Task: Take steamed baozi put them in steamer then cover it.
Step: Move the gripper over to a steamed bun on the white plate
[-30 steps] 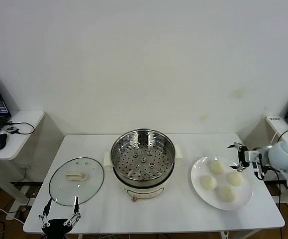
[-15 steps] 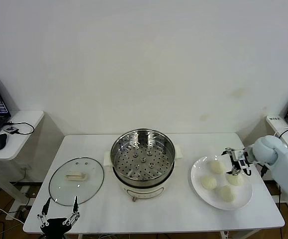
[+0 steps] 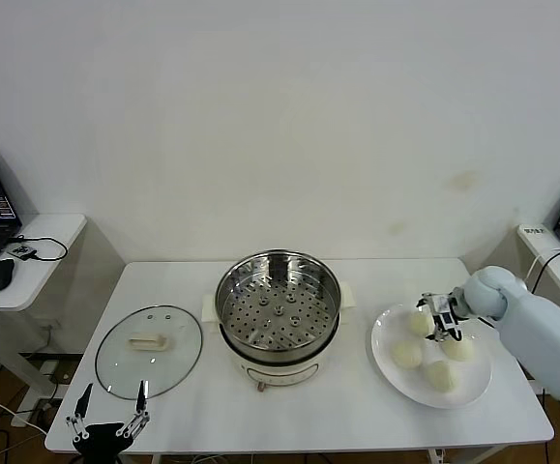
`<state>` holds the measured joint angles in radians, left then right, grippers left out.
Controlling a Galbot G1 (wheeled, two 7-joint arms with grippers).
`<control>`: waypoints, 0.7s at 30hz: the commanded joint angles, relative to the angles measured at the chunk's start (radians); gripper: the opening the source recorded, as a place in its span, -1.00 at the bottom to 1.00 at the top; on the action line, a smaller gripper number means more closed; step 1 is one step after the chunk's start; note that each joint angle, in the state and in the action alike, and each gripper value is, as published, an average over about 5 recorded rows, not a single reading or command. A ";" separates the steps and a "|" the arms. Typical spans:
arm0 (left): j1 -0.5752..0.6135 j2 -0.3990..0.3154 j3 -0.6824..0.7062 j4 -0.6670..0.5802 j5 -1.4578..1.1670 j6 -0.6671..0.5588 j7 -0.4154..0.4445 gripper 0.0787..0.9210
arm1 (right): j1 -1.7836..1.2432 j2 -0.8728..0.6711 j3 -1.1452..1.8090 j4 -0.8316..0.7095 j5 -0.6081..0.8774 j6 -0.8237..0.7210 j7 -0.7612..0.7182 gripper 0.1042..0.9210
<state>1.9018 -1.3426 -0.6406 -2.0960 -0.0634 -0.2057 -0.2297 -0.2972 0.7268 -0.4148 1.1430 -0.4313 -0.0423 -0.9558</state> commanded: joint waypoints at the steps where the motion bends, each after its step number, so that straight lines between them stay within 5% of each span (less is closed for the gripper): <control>1: 0.001 0.001 -0.001 0.001 0.001 0.000 0.000 0.77 | 0.015 0.024 -0.017 -0.035 -0.029 -0.002 0.004 0.54; 21: 0.002 0.000 -0.005 -0.001 0.002 -0.007 -0.006 0.77 | 0.018 0.019 -0.018 -0.026 -0.039 -0.009 0.006 0.17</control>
<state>1.9039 -1.3428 -0.6452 -2.0966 -0.0623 -0.2131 -0.2351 -0.2743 0.7336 -0.4388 1.1300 -0.4544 -0.0564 -0.9560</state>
